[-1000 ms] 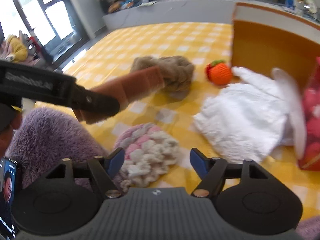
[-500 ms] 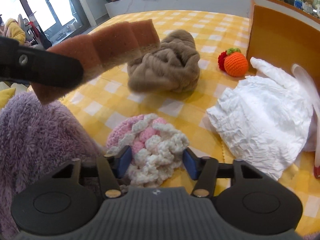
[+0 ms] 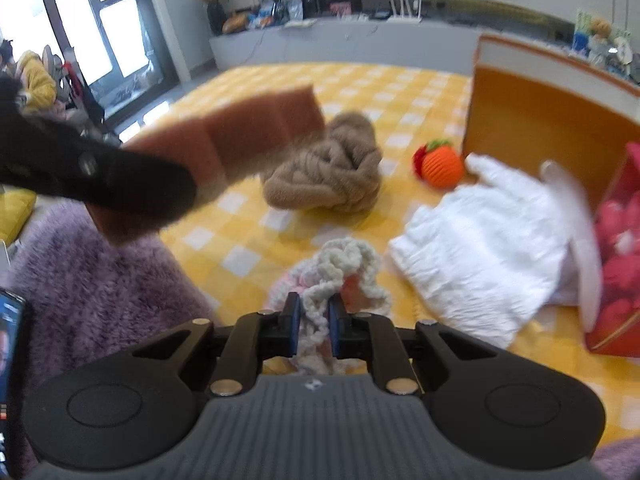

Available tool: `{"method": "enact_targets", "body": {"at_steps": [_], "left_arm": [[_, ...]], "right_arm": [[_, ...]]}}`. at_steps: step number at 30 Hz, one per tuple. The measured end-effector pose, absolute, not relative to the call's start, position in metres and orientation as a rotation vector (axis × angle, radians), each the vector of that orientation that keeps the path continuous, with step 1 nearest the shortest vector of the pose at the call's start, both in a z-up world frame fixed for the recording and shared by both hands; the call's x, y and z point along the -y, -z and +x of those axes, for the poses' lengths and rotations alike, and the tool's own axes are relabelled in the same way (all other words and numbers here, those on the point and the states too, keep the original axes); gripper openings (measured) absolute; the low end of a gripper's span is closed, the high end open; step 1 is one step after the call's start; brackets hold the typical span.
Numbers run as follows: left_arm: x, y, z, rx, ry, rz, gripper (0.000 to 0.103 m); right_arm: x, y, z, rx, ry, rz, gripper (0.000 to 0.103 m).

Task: Organize soft objects
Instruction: 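Lift the sponge with the left gripper while the right gripper grasps the pink-white crocheted item, then carry the sponge and crocheted item over the orange box with both grippers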

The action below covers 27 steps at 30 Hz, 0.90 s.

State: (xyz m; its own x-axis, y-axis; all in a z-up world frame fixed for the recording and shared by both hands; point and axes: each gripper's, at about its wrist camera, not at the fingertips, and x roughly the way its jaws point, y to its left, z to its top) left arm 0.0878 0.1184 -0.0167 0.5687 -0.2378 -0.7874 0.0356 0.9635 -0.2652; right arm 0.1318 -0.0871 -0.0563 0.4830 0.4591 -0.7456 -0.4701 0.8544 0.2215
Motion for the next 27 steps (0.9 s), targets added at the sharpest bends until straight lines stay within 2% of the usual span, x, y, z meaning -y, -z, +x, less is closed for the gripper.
{"method": "enact_targets", "body": {"at_steps": [16, 27], "left_arm": [[-0.065, -0.003, 0.082, -0.871, 0.217, -0.185, 0.083], [-0.033, -0.027, 0.118, -0.819, 0.281, -0.097, 0.083]], "right_arm": [[0.165, -0.021, 0.092, -0.662, -0.448, 0.078, 0.012], [0.210, -0.056, 0.115, -0.561, -0.354, 0.096, 0.012]]}}
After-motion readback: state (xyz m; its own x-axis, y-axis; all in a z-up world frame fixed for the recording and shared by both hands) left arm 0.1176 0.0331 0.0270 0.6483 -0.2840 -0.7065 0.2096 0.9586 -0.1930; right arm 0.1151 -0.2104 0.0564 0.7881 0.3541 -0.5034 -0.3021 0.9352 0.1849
